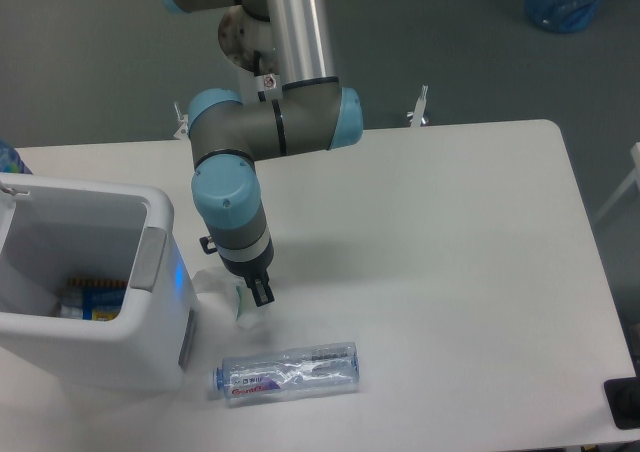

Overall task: Place the trash in the trash can
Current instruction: 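Close the gripper on the crumpled white tissue and lift it, then carry the tissue up and over the white trash bin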

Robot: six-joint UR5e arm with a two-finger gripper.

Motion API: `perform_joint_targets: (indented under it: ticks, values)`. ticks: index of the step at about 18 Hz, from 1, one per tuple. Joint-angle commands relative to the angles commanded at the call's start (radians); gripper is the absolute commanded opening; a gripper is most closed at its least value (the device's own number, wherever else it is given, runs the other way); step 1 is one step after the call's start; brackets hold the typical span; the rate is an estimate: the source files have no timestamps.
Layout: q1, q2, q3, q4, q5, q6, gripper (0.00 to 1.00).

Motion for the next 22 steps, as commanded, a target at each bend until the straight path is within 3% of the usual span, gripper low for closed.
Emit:
perform_joint_targets:
  ticks: [5,9,12,18,22]
  values:
    - [0.047,0.028,0.040,-0.006,0.000,0.001,0.12]
    - [0.120,0.110,0.049,-0.011,-0.012,0.008,0.12]
    - [0.152,0.130,0.084,-0.009,-0.014,-0.005,0.12]
    - [0.196,0.140,0.222,-0.009,-0.125,-0.269,0.12]
    - [0.204,0.162,0.248,-0.009,-0.227,-0.406,0.13]
